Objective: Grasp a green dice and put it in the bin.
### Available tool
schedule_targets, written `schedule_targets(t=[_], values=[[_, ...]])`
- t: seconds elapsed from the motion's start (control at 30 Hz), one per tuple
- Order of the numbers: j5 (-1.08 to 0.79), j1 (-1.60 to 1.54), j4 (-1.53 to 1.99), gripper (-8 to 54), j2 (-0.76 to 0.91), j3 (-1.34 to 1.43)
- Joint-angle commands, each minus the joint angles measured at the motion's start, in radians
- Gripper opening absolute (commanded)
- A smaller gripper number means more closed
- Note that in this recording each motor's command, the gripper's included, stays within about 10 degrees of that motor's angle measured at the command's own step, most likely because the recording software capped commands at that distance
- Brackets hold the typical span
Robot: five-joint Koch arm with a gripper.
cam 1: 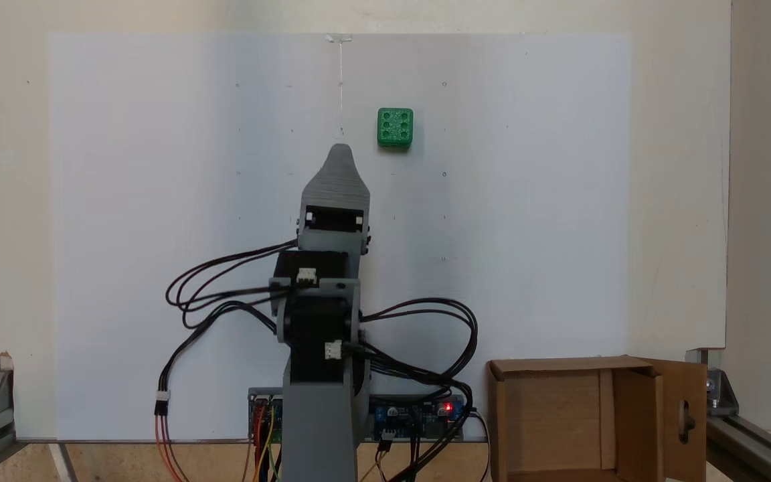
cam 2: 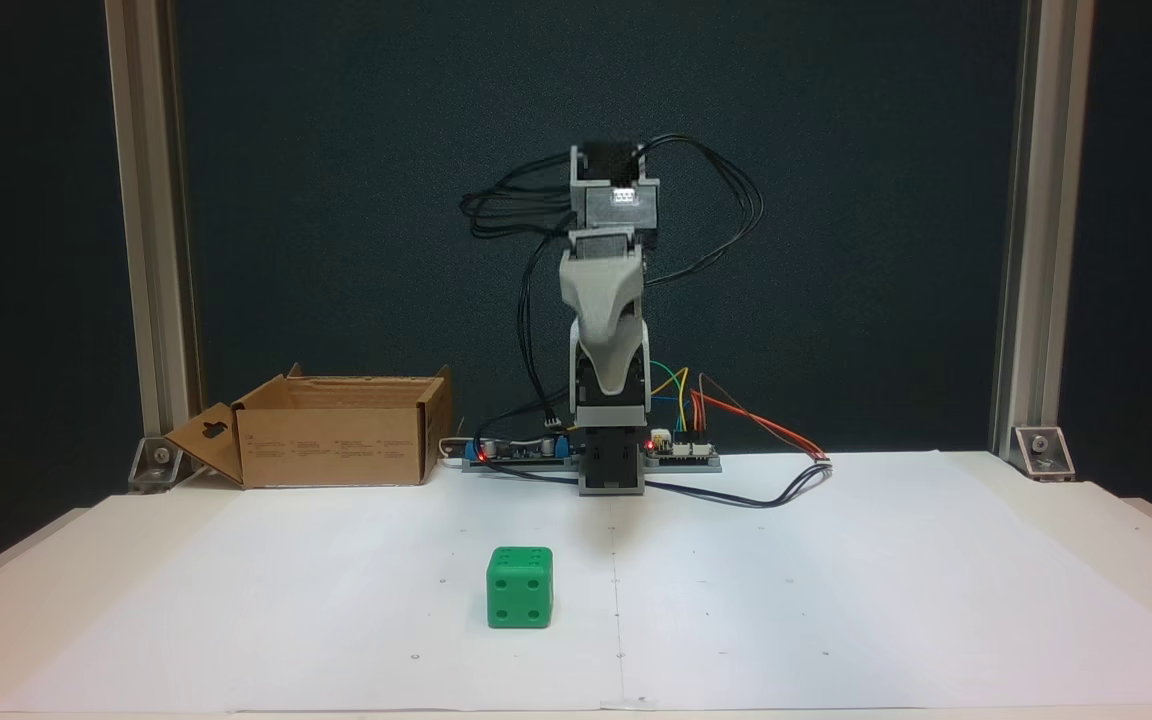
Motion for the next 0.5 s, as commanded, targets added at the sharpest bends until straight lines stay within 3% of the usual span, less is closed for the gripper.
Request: schedule_targets(t=[0.0,0.23,0.47], values=[[0.038,0.023,0.159,43.3,-0.069,-0.135],[0.025,0.089,0.416,43.6,-0.276,-0.423],[-0.109,0.153,0.502,43.7,-0.351,-0.612]])
